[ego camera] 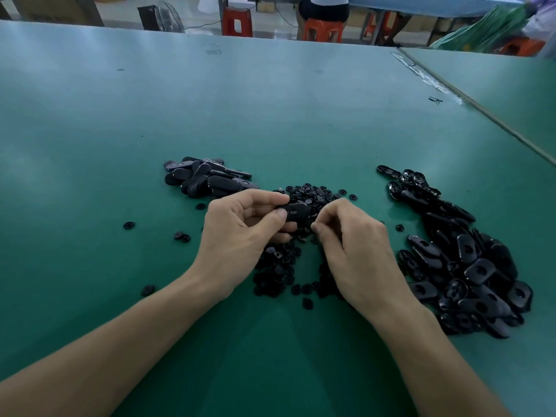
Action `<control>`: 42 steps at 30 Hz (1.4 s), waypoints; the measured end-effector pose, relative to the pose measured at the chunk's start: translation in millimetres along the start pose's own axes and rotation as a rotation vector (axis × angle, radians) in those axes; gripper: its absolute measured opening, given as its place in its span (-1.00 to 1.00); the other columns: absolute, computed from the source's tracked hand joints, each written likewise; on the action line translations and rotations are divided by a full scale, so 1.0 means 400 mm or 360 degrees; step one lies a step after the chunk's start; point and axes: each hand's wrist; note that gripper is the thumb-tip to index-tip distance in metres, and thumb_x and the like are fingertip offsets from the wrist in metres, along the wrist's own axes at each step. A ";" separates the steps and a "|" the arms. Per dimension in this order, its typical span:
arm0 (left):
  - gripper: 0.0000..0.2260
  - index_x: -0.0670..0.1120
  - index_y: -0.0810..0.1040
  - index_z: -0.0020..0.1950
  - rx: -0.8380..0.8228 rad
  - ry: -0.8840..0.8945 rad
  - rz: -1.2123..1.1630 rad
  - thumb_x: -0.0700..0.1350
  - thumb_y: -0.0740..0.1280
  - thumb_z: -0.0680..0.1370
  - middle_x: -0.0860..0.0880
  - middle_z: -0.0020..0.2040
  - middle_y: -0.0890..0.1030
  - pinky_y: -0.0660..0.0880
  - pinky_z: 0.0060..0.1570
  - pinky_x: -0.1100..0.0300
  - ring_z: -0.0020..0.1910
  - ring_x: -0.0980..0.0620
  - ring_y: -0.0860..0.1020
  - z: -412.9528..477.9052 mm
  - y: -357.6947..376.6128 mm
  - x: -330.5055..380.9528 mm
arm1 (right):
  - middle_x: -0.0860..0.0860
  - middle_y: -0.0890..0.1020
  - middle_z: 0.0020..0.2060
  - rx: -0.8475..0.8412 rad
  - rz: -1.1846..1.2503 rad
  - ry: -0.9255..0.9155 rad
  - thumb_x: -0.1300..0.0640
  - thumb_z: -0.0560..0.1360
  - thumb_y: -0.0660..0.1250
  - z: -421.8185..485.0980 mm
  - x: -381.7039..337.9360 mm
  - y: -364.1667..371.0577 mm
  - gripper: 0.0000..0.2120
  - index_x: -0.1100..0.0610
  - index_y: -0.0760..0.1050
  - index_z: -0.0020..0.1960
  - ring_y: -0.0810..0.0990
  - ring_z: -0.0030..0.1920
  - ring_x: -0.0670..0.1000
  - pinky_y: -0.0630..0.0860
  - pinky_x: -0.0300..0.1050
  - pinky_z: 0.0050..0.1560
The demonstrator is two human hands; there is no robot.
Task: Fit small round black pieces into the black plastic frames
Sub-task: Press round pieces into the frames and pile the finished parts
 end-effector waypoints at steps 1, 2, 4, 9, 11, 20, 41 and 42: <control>-0.83 -0.15 0.66 0.00 -0.0006 0.0002 0.0009 -0.39 0.37 0.55 -0.09 -0.20 0.73 0.61 -0.24 0.27 -0.21 -0.05 0.73 0.000 0.001 0.001 | -0.18 0.52 -0.26 0.0071 0.0045 -0.0008 0.17 0.60 0.34 -0.001 -0.001 -0.001 -0.88 0.02 0.46 -0.10 0.49 -0.20 -0.15 0.37 -0.32 -0.18; -0.83 -0.15 0.66 0.00 -0.0013 0.0001 0.0018 -0.39 0.38 0.55 -0.09 -0.20 0.73 0.62 -0.24 0.26 -0.20 -0.06 0.73 0.000 0.001 0.002 | -0.19 0.53 -0.26 0.0137 0.0091 -0.0016 0.18 0.60 0.34 -0.001 -0.003 -0.003 -0.89 0.02 0.48 -0.07 0.51 -0.19 -0.17 0.39 -0.35 -0.18; -0.83 -0.15 0.66 0.00 -0.0020 -0.0002 0.0030 -0.40 0.39 0.54 -0.10 -0.18 0.73 0.62 -0.23 0.26 -0.19 -0.07 0.73 0.000 0.001 0.003 | -0.21 0.58 -0.23 0.0218 0.0180 -0.0016 0.20 0.59 0.36 -0.001 -0.006 -0.005 -0.90 0.02 0.56 0.05 0.55 -0.14 -0.21 0.43 -0.41 -0.11; -0.83 -0.15 0.65 -0.01 -0.0027 0.0001 0.0069 -0.40 0.41 0.53 -0.11 -0.18 0.74 0.62 -0.22 0.26 -0.18 -0.07 0.73 -0.003 -0.001 0.001 | -0.17 0.68 -0.17 0.0247 0.0379 0.0030 0.21 0.57 0.40 -0.002 -0.003 -0.007 -0.86 0.02 0.66 0.04 0.65 -0.13 -0.19 0.50 -0.42 -0.08; -0.82 -0.14 0.66 -0.02 -0.0036 0.0019 0.0106 -0.40 0.41 0.52 -0.11 -0.18 0.74 0.63 -0.21 0.25 -0.18 -0.07 0.73 -0.003 -0.001 0.000 | -0.19 0.69 -0.19 0.0216 0.0497 0.0030 0.22 0.55 0.42 -0.003 -0.006 -0.006 -0.85 -0.01 0.67 0.01 0.66 -0.13 -0.19 0.50 -0.42 -0.11; -0.77 -0.05 0.69 -0.04 -0.0108 0.0124 0.0327 -0.38 0.45 0.50 -0.03 -0.16 0.74 0.68 -0.14 0.06 -0.20 -0.04 0.73 -0.007 0.001 0.000 | -0.20 0.69 -0.24 0.0189 0.0669 0.0052 0.24 0.47 0.50 -0.010 -0.027 0.013 -0.80 -0.07 0.65 -0.07 0.67 -0.18 -0.16 0.52 -0.40 -0.14; -0.77 0.05 0.63 -0.03 -0.0139 0.0404 0.0733 -0.29 0.46 0.47 0.15 -0.16 0.70 0.59 -0.16 0.31 -0.21 0.13 0.68 -0.018 0.010 -0.002 | -0.22 0.70 -0.25 0.0165 0.0578 0.0107 0.33 0.48 0.46 -0.019 -0.032 0.014 -0.77 0.00 0.69 -0.07 0.67 -0.20 -0.26 0.52 -0.45 -0.14; -0.79 0.04 0.62 -0.02 -0.0134 0.0416 0.0753 -0.27 0.46 0.47 0.15 -0.16 0.70 0.60 -0.17 0.29 -0.22 0.13 0.68 -0.018 0.010 -0.001 | -0.22 0.71 -0.23 0.0168 0.0554 0.0094 0.32 0.49 0.45 -0.019 -0.035 0.015 -0.79 0.02 0.71 -0.04 0.67 -0.20 -0.26 0.52 -0.45 -0.13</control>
Point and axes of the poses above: each hand's wrist, its own z-axis towards the middle knuckle, its own y-axis out of the palm, x = y × z
